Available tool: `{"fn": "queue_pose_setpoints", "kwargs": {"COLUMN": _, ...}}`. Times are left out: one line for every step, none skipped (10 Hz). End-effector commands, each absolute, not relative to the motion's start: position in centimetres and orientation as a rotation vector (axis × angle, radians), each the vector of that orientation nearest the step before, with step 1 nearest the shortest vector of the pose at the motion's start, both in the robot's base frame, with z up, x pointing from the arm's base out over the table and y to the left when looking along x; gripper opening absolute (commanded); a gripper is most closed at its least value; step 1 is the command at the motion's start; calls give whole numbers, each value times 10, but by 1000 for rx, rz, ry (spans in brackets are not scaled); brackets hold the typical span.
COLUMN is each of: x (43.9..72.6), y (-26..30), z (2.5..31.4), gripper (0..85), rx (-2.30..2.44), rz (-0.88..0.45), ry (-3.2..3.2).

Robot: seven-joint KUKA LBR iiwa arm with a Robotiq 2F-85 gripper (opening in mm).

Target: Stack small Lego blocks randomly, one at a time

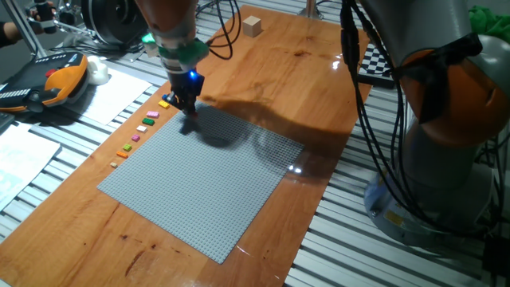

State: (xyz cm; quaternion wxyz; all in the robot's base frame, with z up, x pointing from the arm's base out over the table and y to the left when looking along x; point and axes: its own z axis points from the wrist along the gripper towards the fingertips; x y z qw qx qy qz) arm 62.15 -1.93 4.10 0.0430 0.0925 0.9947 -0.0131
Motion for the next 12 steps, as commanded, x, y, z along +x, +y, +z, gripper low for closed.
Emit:
{"fn": "queue_pose_setpoints", "kwargs": {"x": 622, "y": -18, "z": 39, "gripper": 0, "rx": 282, "rz": -51, "ry": 3041}}
{"fn": "queue_pose_setpoints", "kwargs": {"x": 622, "y": -18, "z": 37, "gripper": 0, "rx": 272, "rz": -63, "ry": 3040}}
{"fn": "queue_pose_setpoints", "kwargs": {"x": 622, "y": -18, "z": 34, "gripper": 0, "rx": 267, "rz": -62, "ry": 3037}}
{"fn": "queue_pose_setpoints", "kwargs": {"x": 622, "y": -17, "z": 30, "gripper": 0, "rx": 264, "rz": -66, "ry": 3031}}
{"fn": "queue_pose_setpoints", "kwargs": {"x": 622, "y": -17, "z": 27, "gripper": 0, "rx": 260, "rz": -70, "ry": 3027}}
{"fn": "queue_pose_setpoints", "kwargs": {"x": 622, "y": -17, "z": 27, "gripper": 0, "rx": 258, "rz": -75, "ry": 3026}}
{"fn": "queue_pose_setpoints", "kwargs": {"x": 623, "y": -17, "z": 27, "gripper": 0, "rx": 255, "rz": -77, "ry": 3026}}
{"fn": "queue_pose_setpoints", "kwargs": {"x": 623, "y": -17, "z": 26, "gripper": 0, "rx": 255, "rz": -77, "ry": 3026}}
{"fn": "queue_pose_setpoints", "kwargs": {"x": 624, "y": -16, "z": 27, "gripper": 0, "rx": 255, "rz": -77, "ry": 3026}}
{"fn": "queue_pose_setpoints", "kwargs": {"x": 624, "y": -14, "z": 27, "gripper": 0, "rx": 258, "rz": -80, "ry": 3026}}
{"fn": "queue_pose_setpoints", "kwargs": {"x": 624, "y": -11, "z": 28, "gripper": 0, "rx": 261, "rz": -95, "ry": 3024}}
{"fn": "queue_pose_setpoints", "kwargs": {"x": 624, "y": -9, "z": 27, "gripper": 0, "rx": 263, "rz": -109, "ry": 3023}}
